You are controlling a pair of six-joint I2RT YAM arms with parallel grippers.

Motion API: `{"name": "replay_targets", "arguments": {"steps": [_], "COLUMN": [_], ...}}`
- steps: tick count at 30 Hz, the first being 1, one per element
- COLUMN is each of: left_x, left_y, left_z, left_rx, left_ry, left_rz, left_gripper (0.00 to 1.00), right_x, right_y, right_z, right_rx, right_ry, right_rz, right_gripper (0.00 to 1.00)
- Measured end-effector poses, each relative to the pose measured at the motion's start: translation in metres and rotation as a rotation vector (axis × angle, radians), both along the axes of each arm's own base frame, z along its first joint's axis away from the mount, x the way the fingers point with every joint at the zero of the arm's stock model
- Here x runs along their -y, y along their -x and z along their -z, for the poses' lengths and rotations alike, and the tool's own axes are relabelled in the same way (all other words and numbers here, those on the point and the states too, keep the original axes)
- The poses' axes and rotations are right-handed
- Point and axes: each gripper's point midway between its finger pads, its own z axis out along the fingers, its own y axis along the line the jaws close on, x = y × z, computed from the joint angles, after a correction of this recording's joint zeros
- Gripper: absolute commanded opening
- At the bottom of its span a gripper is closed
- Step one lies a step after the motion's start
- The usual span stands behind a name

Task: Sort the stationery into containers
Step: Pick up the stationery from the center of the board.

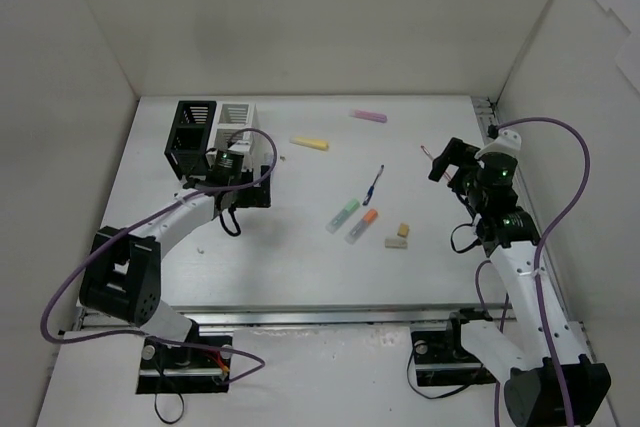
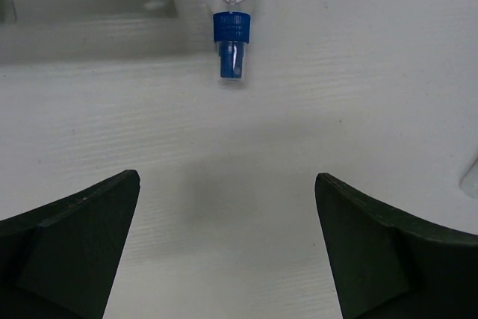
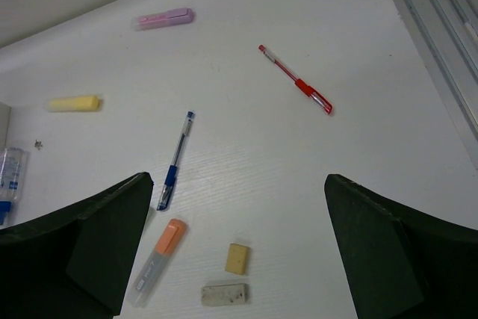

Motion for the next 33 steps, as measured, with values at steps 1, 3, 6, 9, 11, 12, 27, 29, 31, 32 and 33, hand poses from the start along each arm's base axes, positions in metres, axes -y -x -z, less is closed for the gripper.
{"name": "replay_targets", "arguments": {"steps": [1,3,6,9,11,12,27,29,31,32,33], "left_x": [0.001,0.002,0.005,0.008,0.011,0.011,0.036,0.039,0.041,0.041,0.041], "left_y": [-0.002,-0.008,-0.019,-0.033,-0.041,-0.044,-0.071,-0.072,-0.076,-0.078,-0.078], "left_z": [0.006,0.017,0.028,0.033,0.036,0.037,0.062,0.063,0.063,0.063,0.063], "left_rx": [-0.013,-0.037,-0.055,-0.053,-0.055,-0.055,-0.069,-0.067,-0.064,-0.060,-0.058], "left_ry": [-0.005,-0.015,-0.026,-0.030,-0.033,-0.036,-0.073,-0.081,-0.093,-0.098,-0.101], "left_rz": [-0.001,-0.002,-0.007,-0.011,-0.013,-0.015,0.011,0.013,0.007,0.002,-0.002], "left_gripper": [1.00,1.00,1.00,1.00,0.99,0.97,0.76,0.75,0.75,0.75,0.75], "right_x": [0.000,0.000,0.001,0.001,0.003,0.003,0.008,0.008,0.008,0.008,0.008], "right_y": [0.001,0.002,0.003,0.001,0.001,0.001,-0.002,-0.003,-0.003,-0.003,-0.003], "right_z": [-0.002,-0.005,-0.008,-0.009,-0.008,-0.008,-0.003,-0.001,0.000,0.000,0.000], "right_rx": [0.010,0.031,0.048,0.057,0.056,0.056,0.045,0.039,0.036,0.036,0.036], "right_ry": [0.002,0.008,0.014,0.020,0.028,0.031,0.050,0.050,0.050,0.050,0.050], "right_rz": [-0.001,-0.003,-0.005,-0.006,-0.002,0.000,0.021,0.020,0.020,0.019,0.019], "right_gripper": [0.98,0.98,0.98,0.98,0.98,0.98,0.98,0.98,0.98,0.98,0.98]}}
